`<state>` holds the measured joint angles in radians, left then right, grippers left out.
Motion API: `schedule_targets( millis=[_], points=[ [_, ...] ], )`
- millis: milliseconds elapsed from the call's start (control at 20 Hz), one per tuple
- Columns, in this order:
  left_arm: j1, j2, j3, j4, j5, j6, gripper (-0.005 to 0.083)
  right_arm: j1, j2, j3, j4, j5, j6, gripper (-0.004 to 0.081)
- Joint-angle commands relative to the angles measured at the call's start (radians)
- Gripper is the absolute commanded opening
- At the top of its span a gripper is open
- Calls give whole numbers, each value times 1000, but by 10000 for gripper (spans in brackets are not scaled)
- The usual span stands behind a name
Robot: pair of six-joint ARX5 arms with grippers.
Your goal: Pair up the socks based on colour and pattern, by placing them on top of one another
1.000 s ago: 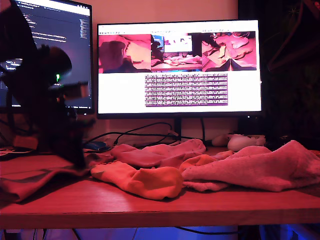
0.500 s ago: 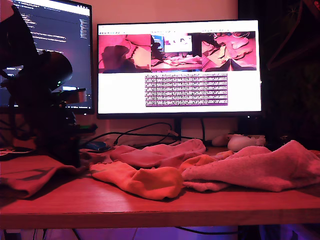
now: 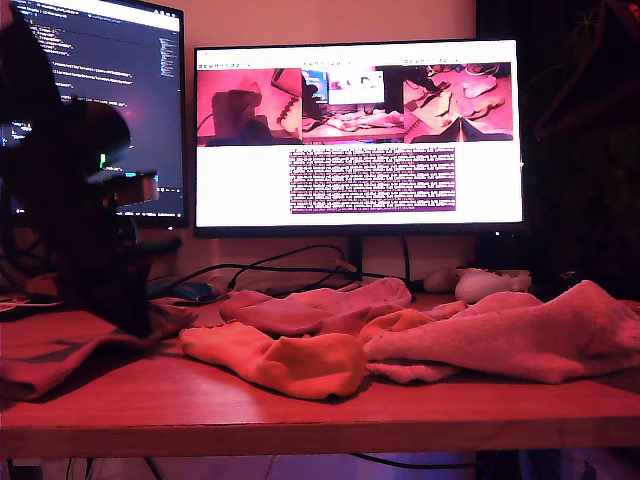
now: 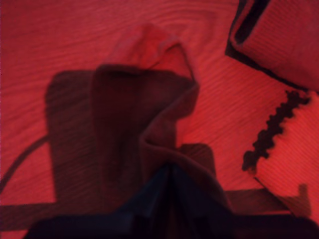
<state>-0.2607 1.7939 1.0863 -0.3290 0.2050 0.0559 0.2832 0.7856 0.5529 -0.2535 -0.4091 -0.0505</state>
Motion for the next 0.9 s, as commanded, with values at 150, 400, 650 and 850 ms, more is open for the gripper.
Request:
schedule_targets(
  millis=[150,400,650,850],
  points=[
    [-4,-171,-20,-39,98,86,-20,5,4,10,10,-2,-3,-10],
    [-17,-266,-20,-108,130,211,-20,5,4,10,8,-11,-3,-10],
    [-72,-285,-20,-126,160,373,-20,5,4,10,5,-46,-10,-10],
    [-151,-285,-20,-171,217,505,-20,5,4,10,-8,-57,-34,-11]
  ],
)
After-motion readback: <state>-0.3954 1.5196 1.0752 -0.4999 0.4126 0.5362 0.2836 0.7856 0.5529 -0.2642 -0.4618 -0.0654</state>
